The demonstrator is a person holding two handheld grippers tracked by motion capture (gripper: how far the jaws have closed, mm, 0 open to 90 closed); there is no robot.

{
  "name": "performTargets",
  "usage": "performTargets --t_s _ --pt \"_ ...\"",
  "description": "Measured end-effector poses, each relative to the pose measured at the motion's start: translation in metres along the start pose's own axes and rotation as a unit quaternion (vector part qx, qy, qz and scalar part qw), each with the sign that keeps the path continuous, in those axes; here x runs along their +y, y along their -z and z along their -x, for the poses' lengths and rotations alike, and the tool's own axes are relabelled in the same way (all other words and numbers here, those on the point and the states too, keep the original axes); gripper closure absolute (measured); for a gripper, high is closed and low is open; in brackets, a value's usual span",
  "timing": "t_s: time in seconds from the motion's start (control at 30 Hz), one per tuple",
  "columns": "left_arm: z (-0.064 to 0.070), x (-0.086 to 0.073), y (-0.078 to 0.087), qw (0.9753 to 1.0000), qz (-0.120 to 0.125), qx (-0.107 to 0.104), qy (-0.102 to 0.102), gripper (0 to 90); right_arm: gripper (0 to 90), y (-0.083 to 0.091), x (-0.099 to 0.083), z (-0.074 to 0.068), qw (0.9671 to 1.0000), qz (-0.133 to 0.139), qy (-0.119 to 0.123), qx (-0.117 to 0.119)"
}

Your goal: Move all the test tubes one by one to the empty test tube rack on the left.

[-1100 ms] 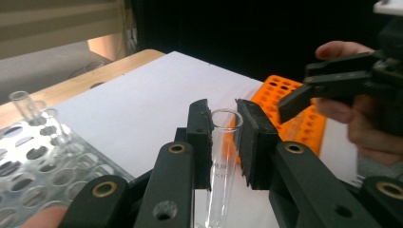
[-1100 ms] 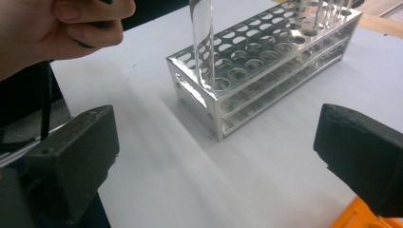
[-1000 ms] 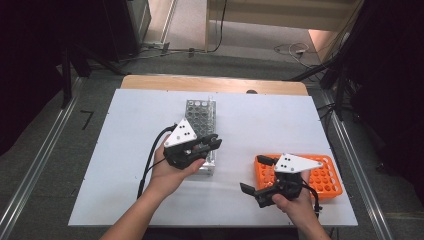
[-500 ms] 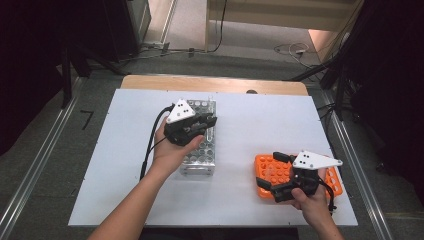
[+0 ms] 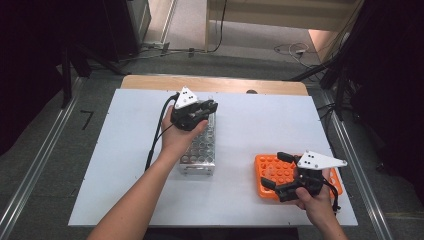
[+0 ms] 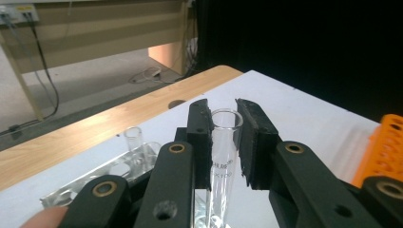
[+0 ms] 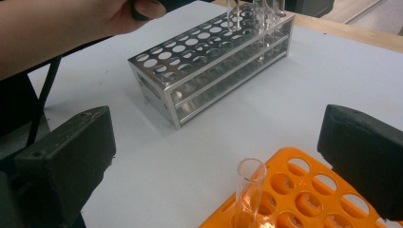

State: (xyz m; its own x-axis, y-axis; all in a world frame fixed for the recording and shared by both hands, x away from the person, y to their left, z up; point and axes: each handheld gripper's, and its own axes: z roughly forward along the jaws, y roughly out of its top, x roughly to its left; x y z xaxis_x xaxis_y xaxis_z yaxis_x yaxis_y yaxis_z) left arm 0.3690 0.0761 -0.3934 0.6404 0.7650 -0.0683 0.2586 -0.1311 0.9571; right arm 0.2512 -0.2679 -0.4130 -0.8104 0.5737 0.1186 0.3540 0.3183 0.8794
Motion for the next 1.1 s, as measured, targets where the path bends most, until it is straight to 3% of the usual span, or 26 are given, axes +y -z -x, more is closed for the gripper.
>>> performTargets --t_s 0.27,0.5,1.1 --pt "-0.010 -0.004 -0.012 0.9998 0.010 0.016 0.009 75.0 0.0 0.000 -0.001 0.001 1.0000 -0.003 0.000 0.001" --pt "-0.014 -0.010 -0.022 0.9996 0.002 0.026 0.014 74.9 0.0 0.001 -0.002 0.003 1.0000 -0.001 -0.003 0.001" --pt "-0.012 -0.023 -0.029 0.9977 -0.061 0.028 0.014 74.6 0.0 0.000 -0.004 0.004 1.0000 -0.008 -0.003 -0.003"
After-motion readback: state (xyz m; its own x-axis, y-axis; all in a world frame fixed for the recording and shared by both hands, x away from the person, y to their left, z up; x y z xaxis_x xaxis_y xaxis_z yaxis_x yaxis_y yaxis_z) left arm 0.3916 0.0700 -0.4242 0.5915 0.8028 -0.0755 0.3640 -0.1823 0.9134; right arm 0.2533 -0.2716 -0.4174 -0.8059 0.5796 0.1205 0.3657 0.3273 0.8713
